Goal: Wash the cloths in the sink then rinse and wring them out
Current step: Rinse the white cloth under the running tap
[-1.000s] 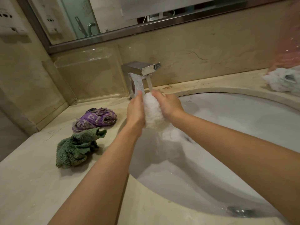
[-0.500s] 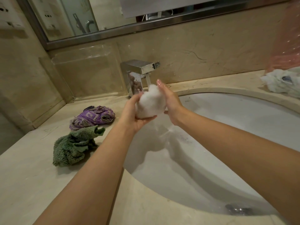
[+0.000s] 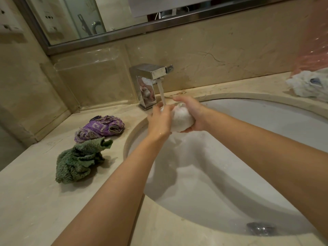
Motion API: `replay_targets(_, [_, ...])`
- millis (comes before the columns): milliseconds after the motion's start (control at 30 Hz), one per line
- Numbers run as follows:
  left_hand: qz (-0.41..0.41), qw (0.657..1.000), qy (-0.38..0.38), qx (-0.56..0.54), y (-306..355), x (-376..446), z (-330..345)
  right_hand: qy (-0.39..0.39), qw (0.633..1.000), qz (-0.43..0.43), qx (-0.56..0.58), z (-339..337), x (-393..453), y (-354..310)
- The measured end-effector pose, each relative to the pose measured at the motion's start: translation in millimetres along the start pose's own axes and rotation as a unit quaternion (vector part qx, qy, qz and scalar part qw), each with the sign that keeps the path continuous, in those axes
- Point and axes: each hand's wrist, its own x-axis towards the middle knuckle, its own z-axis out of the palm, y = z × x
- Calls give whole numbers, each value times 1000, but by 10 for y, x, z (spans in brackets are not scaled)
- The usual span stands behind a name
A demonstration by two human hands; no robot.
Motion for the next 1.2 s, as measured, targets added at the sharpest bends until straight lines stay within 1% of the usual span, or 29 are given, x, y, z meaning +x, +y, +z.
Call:
replay_targets(67, [-62, 998, 9, 4, -2, 17, 7, 55, 995, -51, -60, 111, 49, 12])
replay_targets(133, [-94, 995, 12, 20, -19, 34, -17, 109, 986, -95, -84, 205, 73, 12])
replay_targets(233, [-86, 994, 26, 62, -36, 49, -68, 150, 980, -127, -39, 241, 72, 6])
replay_targets(267, [-83, 995, 26, 57, -26, 45, -79, 160, 976, -144, -27, 249, 66, 3])
replay_targets(333, [-95, 995, 22, 22, 1, 32, -99, 175, 964, -197, -44, 286, 44, -15])
replay_targets(433, [-126, 991, -7, -53, 18, 23, -143, 180, 935, -293, -91, 353, 15, -56])
replay_targets(633, [-214, 970, -108, -46, 58, -15, -220, 140, 885, -411, -169, 344, -68, -6])
replay_targets(700, [-230, 964, -117, -68, 78, -38, -233, 132, 866, -441, -194, 347, -75, 1])
replay_targets(767, [-212, 968, -107, -85, 75, -49, -235, 132, 858, -459, -193, 322, -96, -7])
replay_targets(800, [-197, 972, -91, -88, 62, -36, -237, 127, 861, -455, -188, 299, -102, -6])
replay_targets(833, [-182, 977, -65, -91, 52, -13, -233, 117, 874, -434, -185, 282, -109, -8])
replay_targets(867, [-167, 981, -34, -92, 47, 13, -223, 100, 896, -394, -179, 260, -109, -7])
replay_targets(900, [-140, 987, 0, -78, 33, 40, -209, 76, 926, -333, -164, 234, -111, 0])
replay_targets(967, [-51, 997, 56, -9, -9, 85, -179, 6, 982, -167, -87, 134, -111, 10])
replay_targets(1000, [6, 997, 76, 26, -35, 81, -172, -37, 994, -89, -44, 55, -115, 20])
replay_targets(1033, [64, 993, 85, 51, -46, 50, -163, -81, 996, -32, 0, -30, -120, 28])
replay_targets(1100, [154, 982, 81, 67, -43, -14, -157, -148, 985, 30, 82, -172, -101, 28])
replay_targets(1133, [179, 979, 73, 69, -51, -21, -154, -154, 981, 46, 106, -201, -85, 30])
replay_targets(1167, [188, 978, 66, 69, -45, -30, -143, -138, 983, 54, 112, -182, -78, 40])
replay_targets(1200, [186, 978, 62, 69, -43, -27, -135, -105, 988, 53, 104, -131, -69, 65])
